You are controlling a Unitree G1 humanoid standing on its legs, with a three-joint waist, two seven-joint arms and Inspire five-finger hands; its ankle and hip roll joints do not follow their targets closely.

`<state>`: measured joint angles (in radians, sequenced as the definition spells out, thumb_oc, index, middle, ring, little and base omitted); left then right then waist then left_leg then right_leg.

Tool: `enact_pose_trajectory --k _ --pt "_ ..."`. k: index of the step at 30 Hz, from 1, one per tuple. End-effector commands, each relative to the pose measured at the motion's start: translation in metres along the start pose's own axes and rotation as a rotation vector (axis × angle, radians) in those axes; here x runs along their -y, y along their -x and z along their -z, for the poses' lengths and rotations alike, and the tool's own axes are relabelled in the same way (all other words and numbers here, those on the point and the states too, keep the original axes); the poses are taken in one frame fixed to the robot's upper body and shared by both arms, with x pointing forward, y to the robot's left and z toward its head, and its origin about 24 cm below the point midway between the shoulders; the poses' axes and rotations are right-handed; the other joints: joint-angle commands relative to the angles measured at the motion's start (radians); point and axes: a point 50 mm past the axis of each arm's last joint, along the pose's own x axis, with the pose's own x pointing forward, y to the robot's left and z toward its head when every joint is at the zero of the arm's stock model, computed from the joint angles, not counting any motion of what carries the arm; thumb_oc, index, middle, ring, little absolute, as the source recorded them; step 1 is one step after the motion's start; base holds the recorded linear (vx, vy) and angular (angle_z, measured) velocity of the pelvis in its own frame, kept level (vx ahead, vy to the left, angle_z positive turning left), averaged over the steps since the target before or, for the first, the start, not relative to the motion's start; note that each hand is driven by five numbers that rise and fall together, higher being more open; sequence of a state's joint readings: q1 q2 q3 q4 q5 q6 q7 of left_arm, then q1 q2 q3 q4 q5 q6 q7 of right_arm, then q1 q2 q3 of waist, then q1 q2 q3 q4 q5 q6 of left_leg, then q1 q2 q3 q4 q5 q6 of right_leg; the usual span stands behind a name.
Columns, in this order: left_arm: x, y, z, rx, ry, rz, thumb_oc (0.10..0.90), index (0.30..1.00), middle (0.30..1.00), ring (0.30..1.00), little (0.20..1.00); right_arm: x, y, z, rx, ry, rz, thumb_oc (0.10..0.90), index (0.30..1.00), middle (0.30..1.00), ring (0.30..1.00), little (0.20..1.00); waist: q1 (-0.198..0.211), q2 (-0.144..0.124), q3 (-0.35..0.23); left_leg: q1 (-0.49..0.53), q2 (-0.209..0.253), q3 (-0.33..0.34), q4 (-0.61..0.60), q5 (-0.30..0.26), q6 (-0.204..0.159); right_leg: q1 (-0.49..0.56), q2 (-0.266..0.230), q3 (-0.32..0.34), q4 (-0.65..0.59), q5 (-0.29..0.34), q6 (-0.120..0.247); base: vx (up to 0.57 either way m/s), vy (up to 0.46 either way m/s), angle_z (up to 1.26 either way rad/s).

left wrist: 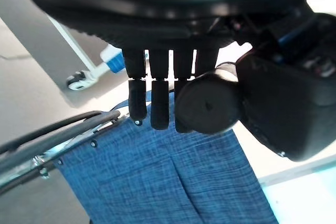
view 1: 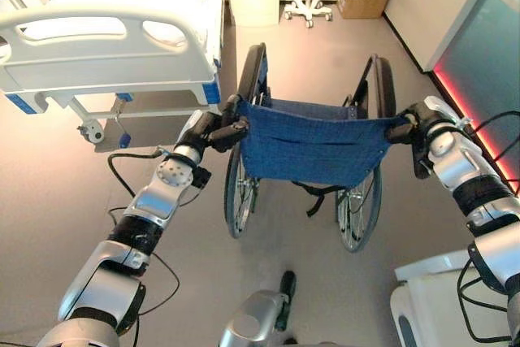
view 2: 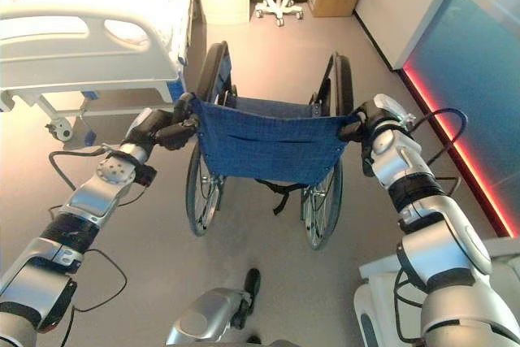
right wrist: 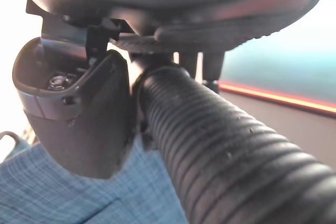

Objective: Push the wheelchair next to the bed

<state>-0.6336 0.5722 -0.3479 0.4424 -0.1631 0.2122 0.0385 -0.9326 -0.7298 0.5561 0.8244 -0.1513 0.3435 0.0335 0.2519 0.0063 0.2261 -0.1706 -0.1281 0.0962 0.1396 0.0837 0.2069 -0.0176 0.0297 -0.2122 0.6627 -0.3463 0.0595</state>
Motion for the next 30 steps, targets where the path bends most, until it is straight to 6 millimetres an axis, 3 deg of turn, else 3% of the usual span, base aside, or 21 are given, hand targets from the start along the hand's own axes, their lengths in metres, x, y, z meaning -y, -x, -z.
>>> enact_pose_trajectory --k 1,2,3,5,6,9,14,16,17,19,22,23,24,27,30 --pt "0.039 0.008 0.052 -0.189 -0.15 0.114 0.4 0.3 0.3 0.3 0.3 -0.02 0.011 -0.064 0.362 0.167 -0.066 0.4 0.3 0.3 0.3 0.3 -0.048 -0.04 0.043 -0.05 0.033 -0.047 0.098 -0.116 -0.115 0.043 -0.119 0.063 -0.188 0.368 0.075 0.34 -0.192 0.29" --pt "0.043 0.007 0.049 -0.171 -0.164 0.119 0.4 0.3 0.3 0.3 0.3 -0.017 0.01 -0.066 0.356 0.152 -0.043 0.4 0.3 0.3 0.3 0.3 -0.072 -0.022 0.072 -0.007 0.047 -0.09 0.106 -0.139 -0.121 -0.096 -0.174 0.056 -0.221 0.389 0.065 0.24 -0.233 0.37" --pt "0.042 0.005 0.046 -0.156 -0.173 0.116 0.4 0.3 0.3 0.3 0.3 -0.016 0.009 -0.069 0.356 0.137 -0.027 0.4 0.3 0.3 0.3 0.3 -0.087 -0.023 0.1 0.01 0.045 -0.113 0.122 -0.163 -0.118 -0.177 -0.208 0.064 -0.23 0.43 0.069 0.31 -0.317 0.47" --pt "0.043 0.003 0.04 -0.132 -0.176 0.125 0.4 0.3 0.3 0.3 0.3 -0.011 0.008 -0.075 0.348 0.117 -0.005 0.4 0.3 0.3 0.3 0.3 -0.11 -0.041 0.135 0.034 0.023 -0.149 0.154 -0.219 -0.112 -0.263 -0.248 0.091 -0.321 0.517 0.091 0.36 -0.294 0.58" --pt "0.046 0.003 0.038 -0.124 -0.177 0.135 0.4 0.3 0.3 0.3 0.3 -0.008 0.008 -0.076 0.337 0.115 -0.002 0.4 0.3 0.3 0.3 0.3 -0.118 -0.045 0.138 0.047 0.016 -0.169 0.157 -0.235 -0.113 -0.28 -0.253 0.098 -0.37 0.518 0.098 0.5 -0.271 0.96" --pt "0.058 0.004 0.037 -0.118 -0.179 0.164 0.4 0.3 0.3 0.3 0.3 -0.002 0.007 -0.072 0.266 0.128 -0.024 0.4 0.3 0.3 0.3 0.3 -0.149 -0.051 0.131 0.131 0.012 -0.238 0.154 -0.293 -0.129 -0.281 -0.266 0.109 -0.602 0.519 0.123 0.6 -0.254 0.94" --pt "0.065 0.008 0.036 -0.114 -0.197 0.142 0.4 0.3 0.3 0.3 0.3 0.01 0.008 -0.066 0.162 0.119 -0.053 0.4 0.3 0.3 0.3 0.3 -0.176 -0.076 0.105 0.197 0.034 -0.276 0.132 -0.328 -0.148 -0.252 -0.208 0.139 -0.603 0.503 0.119 0.5 -0.266 0.7" --pt "0.067 0.007 0.039 -0.141 -0.115 0.105 0.4 0.3 0.3 0.3 0.3 0.012 0.005 -0.057 0.11 0.131 -0.084 0.4 0.3 0.3 0.3 0.3 -0.193 -0.084 0.089 0.214 0.096 -0.258 0.137 -0.32 -0.189 -0.237 -0.207 0.138 -0.513 0.484 0.105 0.45 -0.293 0.74" --pt "0.067 0.007 0.038 -0.14 -0.114 0.103 0.4 0.3 0.3 0.3 0.3 0.012 0.005 -0.057 0.109 0.133 -0.083 0.4 0.3 0.3 0.3 0.3 -0.194 -0.084 0.091 0.218 0.103 -0.253 0.135 -0.319 -0.193 -0.235 -0.208 0.133 -0.51 0.483 0.105 0.24 -0.195 0.85" --pt "0.068 0.001 0.031 -0.136 -0.083 0.045 0.4 0.3 0.3 0.3 0.3 0.019 0.004 -0.054 0.108 0.147 -0.073 0.4 0.3 0.3 0.3 0.3 -0.222 -0.077 0.094 0.269 0.191 -0.204 0.083 -0.243 -0.235 -0.221 -0.202 0.088 -0.509 0.479 0.09 0.27 -0.23 0.91" --pt "0.069 -0.004 0.026 -0.138 -0.046 0.029 0.4 0.3 0.3 0.3 0.3 0.025 0.003 -0.055 0.108 0.141 -0.049 0.4 0.3 0.3 0.3 0.3 -0.249 -0.066 0.087 0.3 0.241 -0.177 0.061 -0.168 -0.265 -0.221 -0.187 0.055 -0.497 0.459 0.075 0.2 -0.176 0.42" --pt "0.071 -0.007 0.021 -0.132 -0.044 0.028 0.4 0.3 0.3 0.3 0.3 0.03 0.004 -0.053 0.099 0.133 -0.038 0.4 0.3 0.3 0.3 0.3 -0.272 -0.057 0.079 0.317 0.285 -0.145 0.072 -0.084 -0.291 -0.225 -0.176 0.027 -0.482 0.439 0.055 0.11 -0.096 0.16" --pt "0.071 -0.007 0.021 -0.132 -0.044 0.028 0.4 0.3 0.3 0.3 0.3 0.03 0.004 -0.053 0.099 0.133 -0.038 0.4 0.3 0.3 0.3 0.3 -0.273 -0.056 0.079 0.318 0.286 -0.146 0.071 -0.084 -0.291 -0.225 -0.175 0.026 -0.482 0.439 0.055 0.18 -0.128 0.38" --pt "0.074 -0.01 0.017 -0.128 -0.044 0.017 0.4 0.3 0.3 0.3 0.3 0.029 0.004 -0.048 0.099 0.15 -0.037 0.4 0.3 0.3 0.3 0.3 -0.304 -0.057 0.067 0.322 0.343 -0.108 0.159 0.042 -0.316 -0.196 -0.153 -0.007 -0.487 0.407 0.013 0.23 -0.13 0.37" --pt "0.072 -0.01 0.019 -0.143 -0.037 0.013 0.4 0.3 0.3 0.3 0.3 0.02 0.004 -0.046 0.095 0.136 -0.054 0.4 0.3 0.3 0.3 0.3 -0.29 -0.072 0.067 0.257 0.329 -0.112 0.286 0.087 -0.317 -0.129 -0.129 -0.022 -0.49 0.36 -0.022 0.3 -0.183 0.04"
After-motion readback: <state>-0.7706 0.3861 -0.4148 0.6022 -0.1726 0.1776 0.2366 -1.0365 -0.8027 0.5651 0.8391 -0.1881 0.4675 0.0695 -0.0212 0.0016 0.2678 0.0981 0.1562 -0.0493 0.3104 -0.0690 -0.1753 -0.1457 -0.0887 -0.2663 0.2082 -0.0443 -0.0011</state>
